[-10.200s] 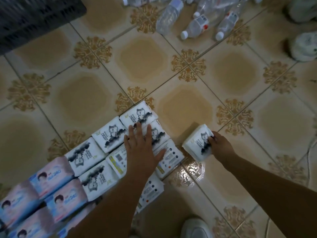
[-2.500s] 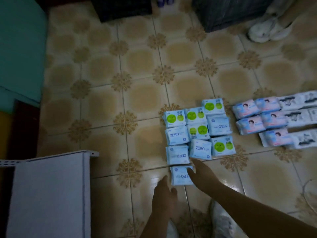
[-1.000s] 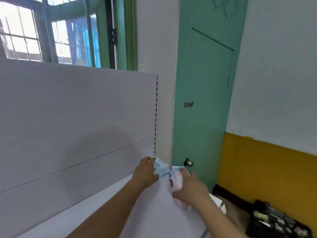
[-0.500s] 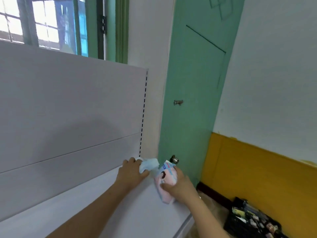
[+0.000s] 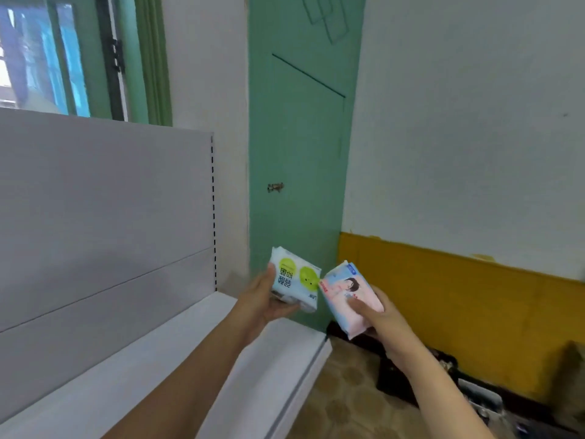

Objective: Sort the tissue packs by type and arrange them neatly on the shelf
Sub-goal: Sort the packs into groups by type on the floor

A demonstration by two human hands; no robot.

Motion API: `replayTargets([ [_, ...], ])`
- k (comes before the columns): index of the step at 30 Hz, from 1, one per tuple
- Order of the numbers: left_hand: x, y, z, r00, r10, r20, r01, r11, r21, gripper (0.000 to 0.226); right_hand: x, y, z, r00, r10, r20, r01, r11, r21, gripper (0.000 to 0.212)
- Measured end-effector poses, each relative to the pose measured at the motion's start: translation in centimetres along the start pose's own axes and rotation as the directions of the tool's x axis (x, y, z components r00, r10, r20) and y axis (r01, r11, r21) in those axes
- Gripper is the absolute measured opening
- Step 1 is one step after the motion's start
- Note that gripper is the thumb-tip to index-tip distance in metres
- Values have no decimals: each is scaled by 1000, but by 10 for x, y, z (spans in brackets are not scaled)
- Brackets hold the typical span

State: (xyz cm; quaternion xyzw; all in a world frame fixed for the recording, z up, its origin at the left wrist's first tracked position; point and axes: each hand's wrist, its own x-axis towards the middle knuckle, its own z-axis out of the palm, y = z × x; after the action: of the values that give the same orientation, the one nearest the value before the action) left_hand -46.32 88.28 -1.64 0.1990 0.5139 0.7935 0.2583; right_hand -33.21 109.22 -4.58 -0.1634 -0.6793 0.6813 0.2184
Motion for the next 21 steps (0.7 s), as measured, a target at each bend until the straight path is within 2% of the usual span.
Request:
replayTargets([
  [2,6,-16,34,999,-41,35,40,998,45,38,-23,-1,-27,997,-3,-83,7,999,48,61],
  [6,12,-73,105,993,-113,22,108,984,141,47,-82,16,-87,961,55,-271,-35,996,76,55],
  [11,-31,-176,180,959,-241,150,225,967,118,41,-184,72,-168,807,147,-572,-136,989,63,65],
  [15,-86,-260,212,905,-395,159,367,913,180,26,-274,116,-215,684,189,-705,-164,981,104,67],
  [17,-117,-297,218,884,-444,146,409,886,217,26,-313,139,-233,640,238,-730,-190,970,149,70],
  [19,-144,-334,219,848,-512,136,466,843,268,26,-347,161,-246,612,278,-740,-241,957,160,52],
  [21,-168,-370,218,799,-583,145,524,795,307,14,-374,191,-259,596,332,-731,-311,935,171,32],
])
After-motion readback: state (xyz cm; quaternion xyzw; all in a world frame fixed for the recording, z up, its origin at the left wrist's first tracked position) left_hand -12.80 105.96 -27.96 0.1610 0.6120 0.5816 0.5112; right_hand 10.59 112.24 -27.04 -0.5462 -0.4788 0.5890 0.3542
